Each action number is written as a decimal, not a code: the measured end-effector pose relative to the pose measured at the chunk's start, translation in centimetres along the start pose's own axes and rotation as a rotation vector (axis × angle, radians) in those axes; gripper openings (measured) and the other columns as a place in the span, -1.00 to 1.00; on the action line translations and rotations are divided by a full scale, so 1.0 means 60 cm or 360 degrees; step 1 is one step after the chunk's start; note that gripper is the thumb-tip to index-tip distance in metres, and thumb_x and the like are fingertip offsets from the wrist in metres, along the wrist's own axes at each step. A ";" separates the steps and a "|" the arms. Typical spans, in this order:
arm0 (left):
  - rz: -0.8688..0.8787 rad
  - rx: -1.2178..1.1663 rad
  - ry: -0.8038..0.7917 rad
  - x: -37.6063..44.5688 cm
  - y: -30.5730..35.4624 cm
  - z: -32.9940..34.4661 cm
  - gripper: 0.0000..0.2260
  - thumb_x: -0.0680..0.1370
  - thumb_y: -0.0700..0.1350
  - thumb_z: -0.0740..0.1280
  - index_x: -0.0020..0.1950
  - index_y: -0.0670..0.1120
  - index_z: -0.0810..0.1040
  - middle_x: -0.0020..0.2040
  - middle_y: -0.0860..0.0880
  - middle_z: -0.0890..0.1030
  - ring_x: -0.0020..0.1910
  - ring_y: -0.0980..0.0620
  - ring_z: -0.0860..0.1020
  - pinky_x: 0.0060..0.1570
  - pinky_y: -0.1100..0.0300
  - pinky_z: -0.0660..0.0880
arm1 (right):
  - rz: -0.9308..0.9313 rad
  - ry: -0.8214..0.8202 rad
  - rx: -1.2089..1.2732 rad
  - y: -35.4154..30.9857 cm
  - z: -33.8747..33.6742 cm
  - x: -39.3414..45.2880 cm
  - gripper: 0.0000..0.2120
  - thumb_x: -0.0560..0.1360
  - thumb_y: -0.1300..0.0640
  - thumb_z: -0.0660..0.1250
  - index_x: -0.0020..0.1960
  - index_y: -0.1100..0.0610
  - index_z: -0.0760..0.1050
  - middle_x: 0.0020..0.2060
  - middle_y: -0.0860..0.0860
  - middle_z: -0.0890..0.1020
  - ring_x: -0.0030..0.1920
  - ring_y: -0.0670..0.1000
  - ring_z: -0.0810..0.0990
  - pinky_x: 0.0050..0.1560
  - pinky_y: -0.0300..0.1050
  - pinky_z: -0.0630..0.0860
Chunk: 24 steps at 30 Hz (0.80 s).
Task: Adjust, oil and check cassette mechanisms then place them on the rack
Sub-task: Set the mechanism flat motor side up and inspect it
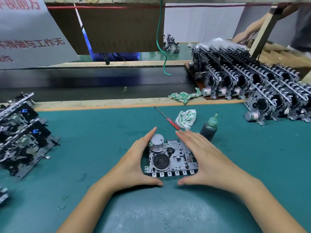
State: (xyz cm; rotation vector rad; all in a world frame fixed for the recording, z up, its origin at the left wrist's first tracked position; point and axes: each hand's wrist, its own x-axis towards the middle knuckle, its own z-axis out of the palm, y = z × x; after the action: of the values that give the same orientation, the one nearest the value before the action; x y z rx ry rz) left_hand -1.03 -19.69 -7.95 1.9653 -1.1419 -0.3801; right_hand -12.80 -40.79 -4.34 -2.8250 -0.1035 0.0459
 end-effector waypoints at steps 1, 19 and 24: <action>-0.0001 -0.0006 0.0006 0.000 0.000 0.000 0.07 0.16 0.20 0.59 0.40 0.50 -0.11 0.29 0.60 0.13 0.37 0.39 0.20 0.27 0.54 0.15 | -0.0012 -0.0056 -0.0146 -0.001 -0.004 0.008 0.15 0.19 -0.47 0.35 0.52 -0.11 -0.23 0.49 -0.26 -0.05 0.47 -0.25 -0.18 0.42 -0.31 -0.34; -0.0312 -0.1618 -0.0094 0.007 0.034 -0.006 0.06 0.15 0.39 0.48 0.42 -0.26 0.31 0.40 -0.18 0.40 0.38 -0.06 0.39 0.44 0.02 0.24 | -0.0025 -0.0154 0.1554 -0.037 -0.036 0.026 -0.50 0.17 -0.10 0.52 0.09 -0.07 0.57 0.03 -0.19 0.66 0.07 -0.20 0.60 0.05 -0.32 0.48; -0.0554 -0.2310 -0.0303 0.028 0.064 0.025 0.03 0.22 0.47 0.37 0.45 -0.22 0.33 0.04 -0.22 0.52 0.02 0.13 0.21 0.18 0.02 0.19 | -0.0077 -0.0527 0.2915 -0.076 0.023 0.026 -0.20 0.01 -0.10 0.67 0.18 0.00 0.44 0.06 -0.11 0.50 0.18 -0.07 0.45 0.18 -0.09 0.50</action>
State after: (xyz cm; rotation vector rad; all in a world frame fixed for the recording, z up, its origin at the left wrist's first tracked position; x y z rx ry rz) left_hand -3.28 -22.84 -5.72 0.7865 -0.3133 -1.1811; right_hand -11.63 -35.94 -4.30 -0.9686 -0.1084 0.3676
